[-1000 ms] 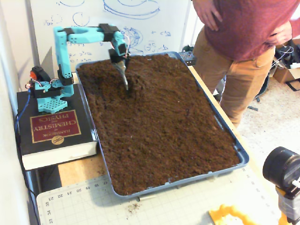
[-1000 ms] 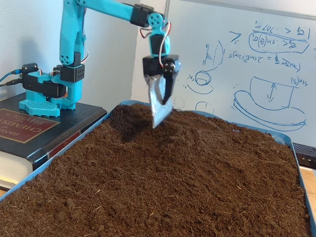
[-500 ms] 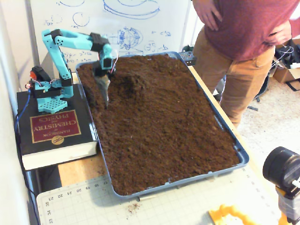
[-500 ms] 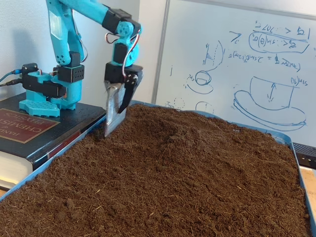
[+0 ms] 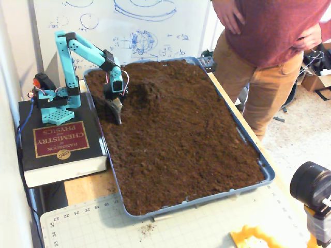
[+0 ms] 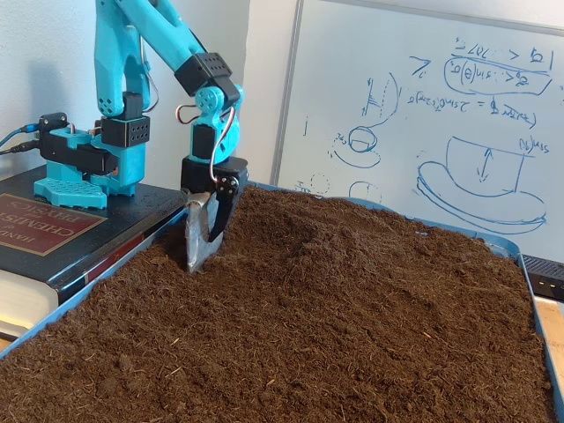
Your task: Build a berm.
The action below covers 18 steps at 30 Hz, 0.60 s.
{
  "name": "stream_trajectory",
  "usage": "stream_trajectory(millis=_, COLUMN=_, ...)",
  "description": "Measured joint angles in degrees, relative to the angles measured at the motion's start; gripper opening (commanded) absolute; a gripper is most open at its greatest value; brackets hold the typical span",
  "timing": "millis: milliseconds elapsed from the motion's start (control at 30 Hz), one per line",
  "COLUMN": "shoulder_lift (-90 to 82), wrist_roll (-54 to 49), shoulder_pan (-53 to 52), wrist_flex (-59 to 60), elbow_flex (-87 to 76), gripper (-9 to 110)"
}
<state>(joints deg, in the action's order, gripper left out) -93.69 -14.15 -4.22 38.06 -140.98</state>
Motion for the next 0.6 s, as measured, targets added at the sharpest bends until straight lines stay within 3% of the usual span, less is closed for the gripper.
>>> stream_trajectory(millis=600, shoulder_lift=9.23, wrist_roll=-0.09, shoulder_pan=0.18, wrist_flex=-2.37, elbow_flex=11.51, gripper=0)
